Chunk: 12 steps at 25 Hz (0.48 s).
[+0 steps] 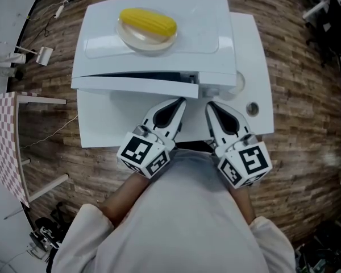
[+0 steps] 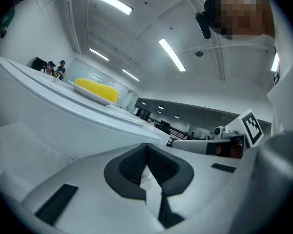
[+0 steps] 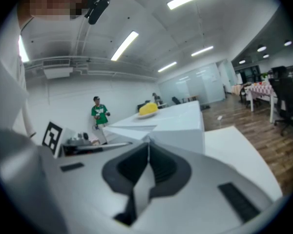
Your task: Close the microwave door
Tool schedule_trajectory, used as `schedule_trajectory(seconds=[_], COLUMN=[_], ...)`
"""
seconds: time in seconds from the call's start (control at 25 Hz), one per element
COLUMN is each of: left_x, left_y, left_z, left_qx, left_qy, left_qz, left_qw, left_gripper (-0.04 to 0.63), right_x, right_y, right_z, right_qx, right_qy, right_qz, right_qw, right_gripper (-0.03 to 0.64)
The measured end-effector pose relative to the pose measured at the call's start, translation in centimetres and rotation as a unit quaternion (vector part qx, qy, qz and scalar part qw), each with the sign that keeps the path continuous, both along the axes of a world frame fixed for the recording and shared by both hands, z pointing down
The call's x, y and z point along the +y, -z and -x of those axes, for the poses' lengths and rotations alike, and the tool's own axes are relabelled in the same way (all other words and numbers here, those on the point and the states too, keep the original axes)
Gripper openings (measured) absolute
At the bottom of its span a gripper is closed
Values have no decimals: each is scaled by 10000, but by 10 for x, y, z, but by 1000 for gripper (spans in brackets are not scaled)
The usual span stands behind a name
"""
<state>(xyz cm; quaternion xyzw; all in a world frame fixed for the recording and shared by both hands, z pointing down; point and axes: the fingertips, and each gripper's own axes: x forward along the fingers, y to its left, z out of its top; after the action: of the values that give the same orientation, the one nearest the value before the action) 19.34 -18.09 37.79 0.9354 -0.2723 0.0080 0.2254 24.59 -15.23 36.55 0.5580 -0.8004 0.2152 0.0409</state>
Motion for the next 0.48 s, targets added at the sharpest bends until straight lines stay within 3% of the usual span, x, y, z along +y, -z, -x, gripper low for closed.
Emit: schedule_trajectory(seconds=[0.48], left_x=[-11], left_y=[1], left_z=[-7], left_qx=[46], left_qy=[81], left_qz=[96], left_qw=[9999], left_gripper=[20], right_x=[-11], right_y=[5], right_z=[-6], right_qx=[-185], right_qy=[-32], right_qz=[-10], right_qw=[9998], right_gripper=[25])
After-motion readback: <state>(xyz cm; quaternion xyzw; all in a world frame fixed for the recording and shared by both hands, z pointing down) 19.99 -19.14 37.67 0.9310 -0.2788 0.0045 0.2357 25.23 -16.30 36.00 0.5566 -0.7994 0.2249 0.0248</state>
